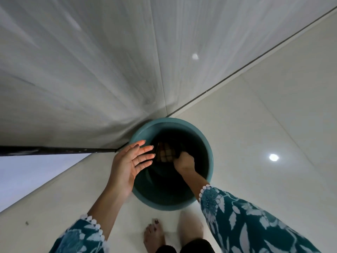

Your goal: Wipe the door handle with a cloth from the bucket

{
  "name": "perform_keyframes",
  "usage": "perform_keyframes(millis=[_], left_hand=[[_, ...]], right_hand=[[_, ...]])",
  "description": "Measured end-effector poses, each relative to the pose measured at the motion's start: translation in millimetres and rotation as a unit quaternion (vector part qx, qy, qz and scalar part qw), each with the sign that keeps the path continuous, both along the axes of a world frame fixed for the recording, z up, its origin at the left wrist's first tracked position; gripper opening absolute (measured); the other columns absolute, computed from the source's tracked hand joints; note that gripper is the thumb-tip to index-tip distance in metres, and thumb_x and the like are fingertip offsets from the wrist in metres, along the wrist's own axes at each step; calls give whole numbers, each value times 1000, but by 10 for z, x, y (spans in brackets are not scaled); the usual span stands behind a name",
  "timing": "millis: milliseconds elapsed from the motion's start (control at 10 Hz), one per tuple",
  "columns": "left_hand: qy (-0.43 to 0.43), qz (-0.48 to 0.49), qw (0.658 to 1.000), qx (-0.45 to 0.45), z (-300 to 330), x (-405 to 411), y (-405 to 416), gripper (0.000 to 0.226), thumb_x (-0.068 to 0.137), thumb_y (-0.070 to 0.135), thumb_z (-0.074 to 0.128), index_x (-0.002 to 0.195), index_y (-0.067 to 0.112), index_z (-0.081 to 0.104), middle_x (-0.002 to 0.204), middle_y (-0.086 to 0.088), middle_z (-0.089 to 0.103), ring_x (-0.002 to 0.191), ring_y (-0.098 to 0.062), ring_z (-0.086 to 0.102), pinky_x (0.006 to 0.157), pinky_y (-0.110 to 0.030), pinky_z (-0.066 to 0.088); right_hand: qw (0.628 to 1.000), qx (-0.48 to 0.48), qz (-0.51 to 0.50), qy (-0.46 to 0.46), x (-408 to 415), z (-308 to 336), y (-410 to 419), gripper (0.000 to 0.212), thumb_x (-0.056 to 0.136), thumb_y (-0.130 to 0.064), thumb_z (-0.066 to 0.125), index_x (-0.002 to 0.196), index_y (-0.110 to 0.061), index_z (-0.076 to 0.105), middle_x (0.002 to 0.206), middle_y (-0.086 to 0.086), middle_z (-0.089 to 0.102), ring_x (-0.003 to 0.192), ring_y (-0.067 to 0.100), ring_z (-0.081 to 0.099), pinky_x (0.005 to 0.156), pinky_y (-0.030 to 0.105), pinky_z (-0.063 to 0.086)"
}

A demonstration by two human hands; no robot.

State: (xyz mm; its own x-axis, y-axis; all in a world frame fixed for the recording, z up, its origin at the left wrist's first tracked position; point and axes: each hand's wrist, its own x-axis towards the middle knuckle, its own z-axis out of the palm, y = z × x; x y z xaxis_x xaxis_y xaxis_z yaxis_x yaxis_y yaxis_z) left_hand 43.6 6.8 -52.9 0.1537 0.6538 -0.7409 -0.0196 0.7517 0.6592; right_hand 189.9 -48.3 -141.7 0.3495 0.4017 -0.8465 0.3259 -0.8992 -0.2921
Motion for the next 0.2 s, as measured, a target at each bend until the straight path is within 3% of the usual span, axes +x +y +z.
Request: perform_keyframes(millis=[200], left_hand=[[-6,8,1000,-4,1068,-118,-50,24,97,14,43,114,7,59,103,-15,71,85,-27,70,78,-38,53]], right_hand=[[982,91,-143,88,51,1174,-117,32,90,-15,52,119,-23,64,120,7,64,114,27,58,105,41,43]])
